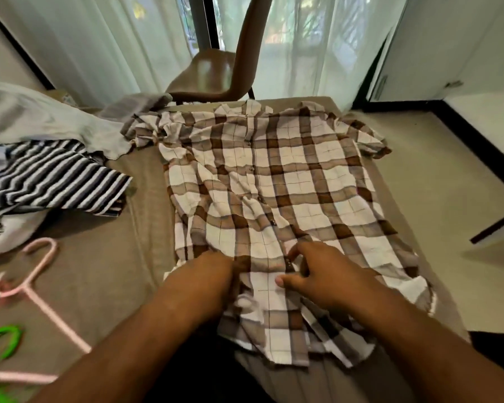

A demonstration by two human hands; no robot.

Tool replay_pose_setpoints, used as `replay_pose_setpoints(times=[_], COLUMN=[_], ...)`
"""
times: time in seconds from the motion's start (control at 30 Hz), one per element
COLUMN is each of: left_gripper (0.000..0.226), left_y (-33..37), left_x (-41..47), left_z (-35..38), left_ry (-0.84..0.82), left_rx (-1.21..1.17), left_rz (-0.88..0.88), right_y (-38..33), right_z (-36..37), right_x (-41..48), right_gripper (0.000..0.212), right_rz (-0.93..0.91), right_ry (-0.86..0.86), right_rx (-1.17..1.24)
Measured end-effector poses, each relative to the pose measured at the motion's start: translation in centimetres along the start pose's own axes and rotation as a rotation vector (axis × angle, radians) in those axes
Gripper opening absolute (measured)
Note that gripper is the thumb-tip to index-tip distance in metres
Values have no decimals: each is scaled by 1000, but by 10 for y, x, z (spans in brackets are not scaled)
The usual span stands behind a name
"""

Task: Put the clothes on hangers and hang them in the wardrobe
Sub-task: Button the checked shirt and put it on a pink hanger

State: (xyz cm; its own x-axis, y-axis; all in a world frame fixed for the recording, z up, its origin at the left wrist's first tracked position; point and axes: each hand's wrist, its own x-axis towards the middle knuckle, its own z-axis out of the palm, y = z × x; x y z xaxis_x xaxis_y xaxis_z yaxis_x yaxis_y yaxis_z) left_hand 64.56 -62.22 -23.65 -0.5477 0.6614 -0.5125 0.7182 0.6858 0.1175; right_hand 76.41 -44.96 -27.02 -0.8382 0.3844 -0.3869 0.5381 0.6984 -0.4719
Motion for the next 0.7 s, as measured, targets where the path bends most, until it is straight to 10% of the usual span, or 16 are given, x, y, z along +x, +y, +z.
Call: replay_pose_setpoints(times=[0.3,0.43,0.6,0.7], left_gripper=[14,32,76,54], left_y=[-18,15,73,69], left_x=[-43,-24,36,60], left_z=[-16,-21,-2,5], left_ry=[-169,69,279,242], left_rx=[181,-44,-307,-281], left_rz=[-208,-118,-110,-113], right_y=[18,13,9,18], right_z=[16,27,27,16], right_x=[-29,-35,-32,-33], right_gripper=[73,104,74,57], right_rz=[-60,-91,-83,-51], right_ry=[79,41,29,29], right_rx=[-42,-168,-62,13])
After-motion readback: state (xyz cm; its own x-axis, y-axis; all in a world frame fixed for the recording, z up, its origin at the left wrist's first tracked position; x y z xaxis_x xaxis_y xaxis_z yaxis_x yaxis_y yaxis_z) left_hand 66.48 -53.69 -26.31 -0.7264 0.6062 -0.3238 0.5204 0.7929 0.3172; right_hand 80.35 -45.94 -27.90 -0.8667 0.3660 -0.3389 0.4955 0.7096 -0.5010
